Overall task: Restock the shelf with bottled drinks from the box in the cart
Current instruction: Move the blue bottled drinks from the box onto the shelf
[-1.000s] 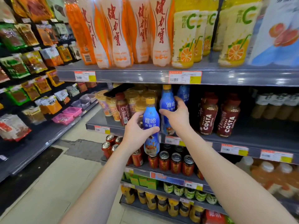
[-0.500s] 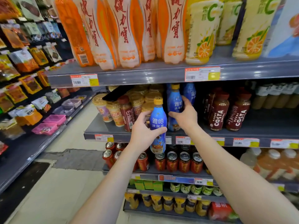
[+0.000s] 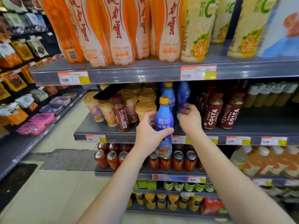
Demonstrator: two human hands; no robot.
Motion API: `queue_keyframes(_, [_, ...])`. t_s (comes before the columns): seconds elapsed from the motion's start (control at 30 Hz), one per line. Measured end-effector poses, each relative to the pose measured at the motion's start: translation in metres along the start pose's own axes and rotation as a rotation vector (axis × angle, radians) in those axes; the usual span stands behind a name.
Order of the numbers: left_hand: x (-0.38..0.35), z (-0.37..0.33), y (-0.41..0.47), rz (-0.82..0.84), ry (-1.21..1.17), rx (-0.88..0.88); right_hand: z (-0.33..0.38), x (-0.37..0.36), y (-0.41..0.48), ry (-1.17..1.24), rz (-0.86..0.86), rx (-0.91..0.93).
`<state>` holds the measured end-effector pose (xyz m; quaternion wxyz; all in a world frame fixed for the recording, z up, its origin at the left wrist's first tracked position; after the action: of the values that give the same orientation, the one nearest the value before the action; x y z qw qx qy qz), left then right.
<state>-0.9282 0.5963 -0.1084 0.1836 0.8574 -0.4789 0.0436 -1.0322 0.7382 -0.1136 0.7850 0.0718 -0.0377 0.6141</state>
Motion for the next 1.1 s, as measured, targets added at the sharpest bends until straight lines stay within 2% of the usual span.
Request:
queue_keyframes(0.03, [-0.006,-0.003,0.0,0.003,-0.009,-0.002,0.002,0.012,-0.005,0.047,0.064,-0.022])
queue_keyframes(0.1, [-0.02,-0.009,0.001,0.001,-0.041,0.01,0.004,0.036,-0.015,0.092,0.307,-0.056])
queue_keyframes(0.17, [-0.034,-0.014,0.003,-0.014,-0.055,0.017,0.004,0.056,-0.021,0.042,0.528,0.012])
queue_keyframes(0.23, [-0.051,-0.018,0.005,-0.041,-0.06,0.01,-0.001,0.068,-0.023,-0.01,0.589,0.094])
queue_keyframes(0.4, [-0.08,-0.028,0.011,-0.078,-0.049,-0.021,-0.011,0.068,-0.01,0.033,0.327,0.205])
queue_keyframes(0.57, [-0.091,-0.032,0.014,-0.148,0.011,-0.075,-0.01,0.064,0.009,0.077,0.23,0.265])
queue_keyframes(0.7, [-0.093,-0.029,0.018,-0.169,-0.007,-0.029,-0.016,0.056,0.019,0.051,0.14,0.271])
queue_keyframes(1.1, [-0.097,-0.021,0.036,-0.155,0.229,-0.051,-0.033,0.035,0.034,0.014,0.113,0.233])
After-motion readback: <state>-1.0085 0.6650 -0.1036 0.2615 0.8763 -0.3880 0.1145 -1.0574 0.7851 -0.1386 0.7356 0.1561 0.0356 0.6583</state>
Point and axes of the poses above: each hand's wrist, its own y-axis towards the middle knuckle, its own x-axis out of the back of the hand, z = x × y, the point moved 1 cm from there along y, towards the middle knuckle, and after that the axes turned 10 degrees about -z, right-handed, at the moved point
